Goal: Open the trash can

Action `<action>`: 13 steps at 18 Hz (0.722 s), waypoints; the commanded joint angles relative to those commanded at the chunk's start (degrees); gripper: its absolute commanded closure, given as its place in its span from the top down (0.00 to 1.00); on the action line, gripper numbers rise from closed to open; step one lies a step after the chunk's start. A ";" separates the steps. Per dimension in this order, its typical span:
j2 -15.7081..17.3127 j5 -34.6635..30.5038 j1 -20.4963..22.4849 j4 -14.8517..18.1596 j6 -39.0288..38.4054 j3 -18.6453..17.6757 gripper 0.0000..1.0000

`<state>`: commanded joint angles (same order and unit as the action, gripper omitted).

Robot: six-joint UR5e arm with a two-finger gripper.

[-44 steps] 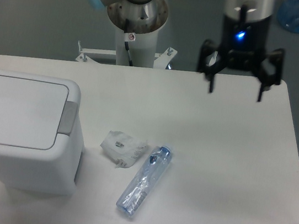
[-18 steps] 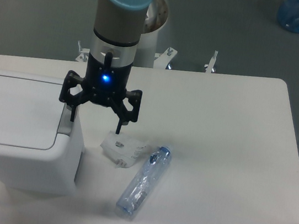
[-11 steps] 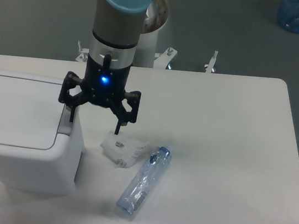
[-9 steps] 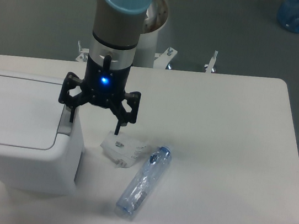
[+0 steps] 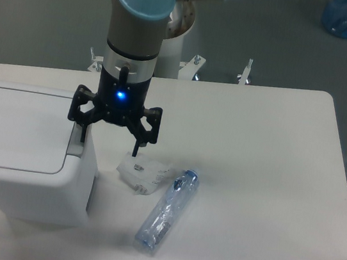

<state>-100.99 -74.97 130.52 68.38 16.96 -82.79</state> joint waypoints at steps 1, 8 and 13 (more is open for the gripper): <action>-0.09 0.00 -0.09 0.00 0.00 0.00 1.00; -0.09 0.00 -0.26 -0.09 0.00 -0.35 1.00; -0.09 0.00 -0.26 -0.09 0.00 -0.44 1.00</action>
<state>-101.07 -74.97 130.25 68.29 16.96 -83.23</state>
